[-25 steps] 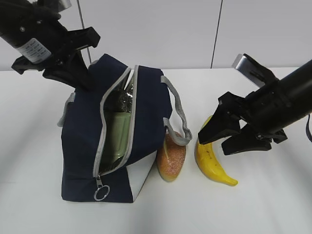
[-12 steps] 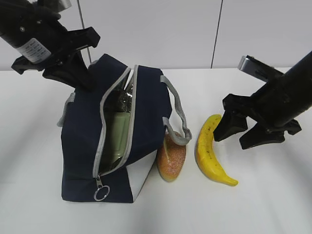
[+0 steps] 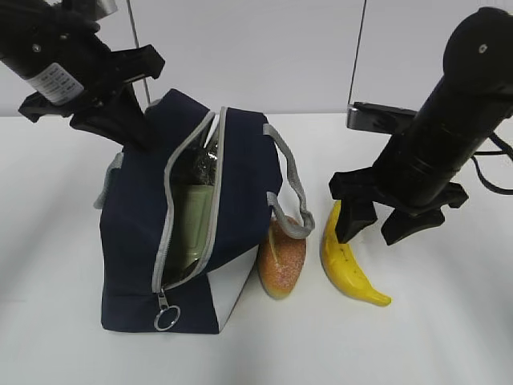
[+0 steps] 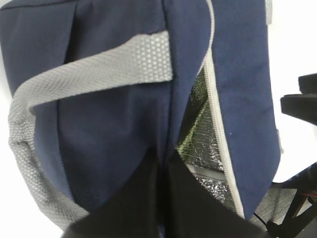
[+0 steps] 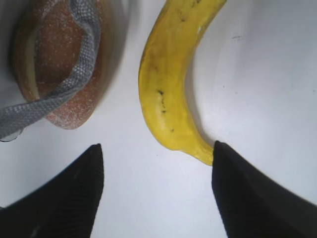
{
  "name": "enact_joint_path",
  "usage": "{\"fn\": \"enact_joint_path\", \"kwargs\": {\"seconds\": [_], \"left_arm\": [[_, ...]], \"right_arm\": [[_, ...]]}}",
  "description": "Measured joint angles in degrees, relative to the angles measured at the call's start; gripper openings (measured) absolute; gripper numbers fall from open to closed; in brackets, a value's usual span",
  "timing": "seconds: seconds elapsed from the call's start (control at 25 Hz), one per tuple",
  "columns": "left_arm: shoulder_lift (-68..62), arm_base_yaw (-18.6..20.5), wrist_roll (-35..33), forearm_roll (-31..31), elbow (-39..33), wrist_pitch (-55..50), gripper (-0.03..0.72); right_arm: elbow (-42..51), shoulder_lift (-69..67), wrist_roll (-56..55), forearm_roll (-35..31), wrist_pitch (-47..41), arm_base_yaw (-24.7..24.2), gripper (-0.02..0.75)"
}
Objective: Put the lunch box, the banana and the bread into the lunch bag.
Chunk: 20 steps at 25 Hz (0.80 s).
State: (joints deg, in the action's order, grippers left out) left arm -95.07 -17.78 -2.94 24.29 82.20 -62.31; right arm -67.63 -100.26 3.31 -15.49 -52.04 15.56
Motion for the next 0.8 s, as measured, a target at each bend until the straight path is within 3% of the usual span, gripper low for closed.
{"fn": "enact_joint_path", "kwargs": {"seconds": [0.52, 0.8], "left_arm": [[0.0, 0.0, 0.0, 0.0, 0.0, 0.0, -0.003], [0.0, 0.0, 0.0, 0.0, 0.0, 0.0, -0.003]], "right_arm": [[-3.4, -6.8, -0.6, -2.8, 3.1, 0.1, 0.507], [-6.7, -11.0, -0.1, -2.5, 3.2, 0.1, 0.585]]}}
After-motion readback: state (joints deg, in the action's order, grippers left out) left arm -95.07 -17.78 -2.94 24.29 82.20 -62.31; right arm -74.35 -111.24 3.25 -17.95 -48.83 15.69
